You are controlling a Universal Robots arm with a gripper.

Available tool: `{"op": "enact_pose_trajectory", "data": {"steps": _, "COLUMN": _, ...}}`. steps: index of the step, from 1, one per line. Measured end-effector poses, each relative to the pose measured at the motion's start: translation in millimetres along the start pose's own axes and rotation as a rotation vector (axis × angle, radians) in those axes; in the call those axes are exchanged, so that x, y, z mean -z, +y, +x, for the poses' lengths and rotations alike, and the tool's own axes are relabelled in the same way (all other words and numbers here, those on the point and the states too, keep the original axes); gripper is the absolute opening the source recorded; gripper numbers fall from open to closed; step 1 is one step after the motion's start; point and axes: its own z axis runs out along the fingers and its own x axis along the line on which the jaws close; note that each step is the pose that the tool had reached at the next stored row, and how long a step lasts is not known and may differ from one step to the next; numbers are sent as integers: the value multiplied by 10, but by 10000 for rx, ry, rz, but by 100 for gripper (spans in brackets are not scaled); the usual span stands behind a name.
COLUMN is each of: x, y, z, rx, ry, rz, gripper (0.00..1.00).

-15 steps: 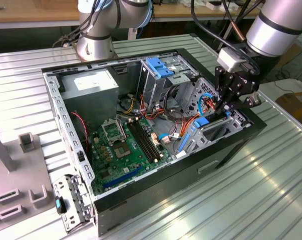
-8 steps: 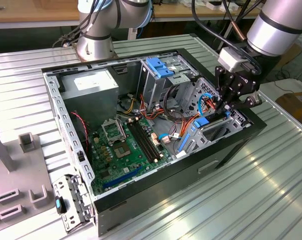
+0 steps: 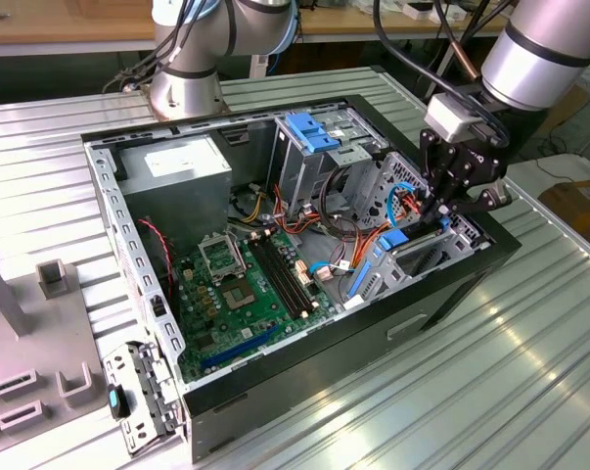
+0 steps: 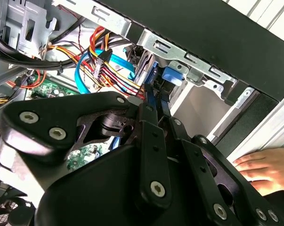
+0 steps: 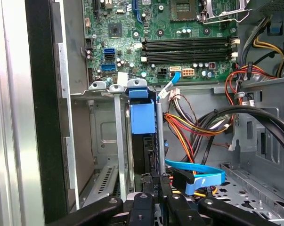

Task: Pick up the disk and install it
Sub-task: 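Insert the first disk wire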

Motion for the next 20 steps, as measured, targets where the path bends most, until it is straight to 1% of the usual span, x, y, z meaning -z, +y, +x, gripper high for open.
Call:
{"op": "enact_pose_trajectory", "data": {"steps": 7, "x": -33, "y": 2, "z": 1, "rx": 0, "ry": 1, "rz": 0, "gripper": 17}}
{"op": "enact_pose_trajectory", "data": {"steps": 11, "x": -49, "y": 2, "z": 2, "rx": 0, "ry": -20, "rz": -1, "gripper": 17}}
{"op": "enact_pose_trajectory", "data": {"steps": 13, "x": -76, "y": 4, "z": 6, "rx": -2, "ry": -47, "rz": -2, "gripper": 17}}
{"op": "enact_pose_trajectory", "data": {"steps": 15, "x": -81, "y": 3, "z": 9, "rx": -2, "ry": -58, "rz": -3, "gripper": 17}}
{"op": "enact_pose_trajectory", "data": {"steps": 18, "x": -83, "y": 3, "z": 10, "rx": -3, "ry": -64, "rz": -3, "gripper": 18}}
{"op": "enact_pose_trajectory", "data": {"steps": 19, "x": -65, "y": 2, "z": 10, "rx": -1, "ry": -57, "rz": -3, "gripper": 25}}
{"op": "enact_pose_trajectory", "data": {"steps": 20, "x": -31, "y": 1, "z": 9, "rx": -2, "ry": -60, "rz": -3, "gripper": 25}}
